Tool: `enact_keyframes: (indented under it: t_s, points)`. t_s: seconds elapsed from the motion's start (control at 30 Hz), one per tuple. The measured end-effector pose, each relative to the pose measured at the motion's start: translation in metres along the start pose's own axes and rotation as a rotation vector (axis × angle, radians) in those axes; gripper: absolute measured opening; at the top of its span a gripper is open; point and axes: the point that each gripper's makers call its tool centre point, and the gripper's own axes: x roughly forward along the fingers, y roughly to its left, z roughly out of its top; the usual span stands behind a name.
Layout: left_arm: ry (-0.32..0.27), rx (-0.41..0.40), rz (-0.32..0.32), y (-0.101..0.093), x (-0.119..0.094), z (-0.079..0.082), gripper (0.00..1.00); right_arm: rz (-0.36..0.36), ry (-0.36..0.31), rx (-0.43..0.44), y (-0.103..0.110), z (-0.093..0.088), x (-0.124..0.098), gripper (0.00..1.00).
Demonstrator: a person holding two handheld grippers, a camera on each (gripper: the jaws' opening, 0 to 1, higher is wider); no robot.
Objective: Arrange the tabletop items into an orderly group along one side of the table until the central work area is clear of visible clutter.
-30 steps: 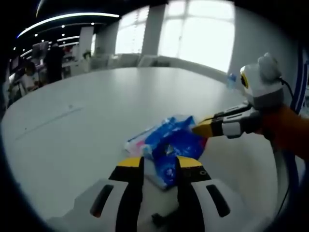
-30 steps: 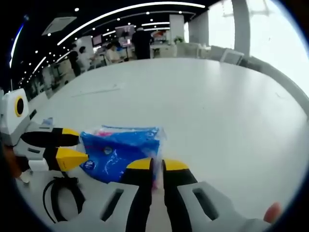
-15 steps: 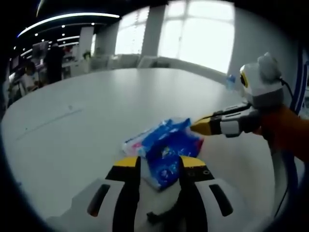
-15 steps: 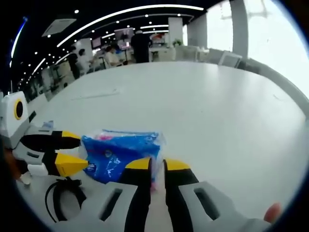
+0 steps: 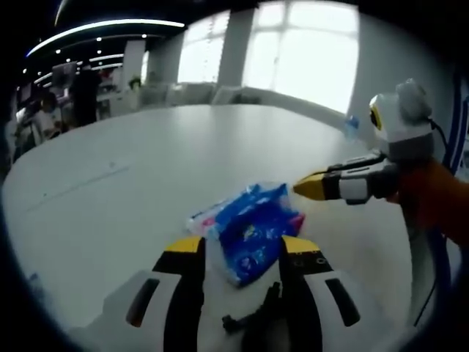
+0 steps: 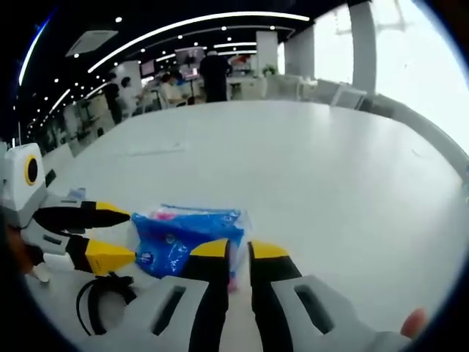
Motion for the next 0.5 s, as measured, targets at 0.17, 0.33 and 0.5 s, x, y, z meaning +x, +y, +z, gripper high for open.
enact_keyframes:
  t_s: [0.17,0.33,0.5]
  points:
    - [-0.026,-0.011,0.008,0.000,-0.012,0.012,0.43,-0.001,-0.027,-0.008,0.005,0.012,-0.009,0.10]
    - [-0.049,-0.008,0.007,0.000,-0.021,0.023,0.46,-0.001,-0.044,-0.017,0.012,0.020,-0.019,0.11]
    - [-0.058,-0.002,0.010,-0.001,-0.032,0.028,0.51,-0.009,-0.055,-0.021,0.014,0.023,-0.027,0.17]
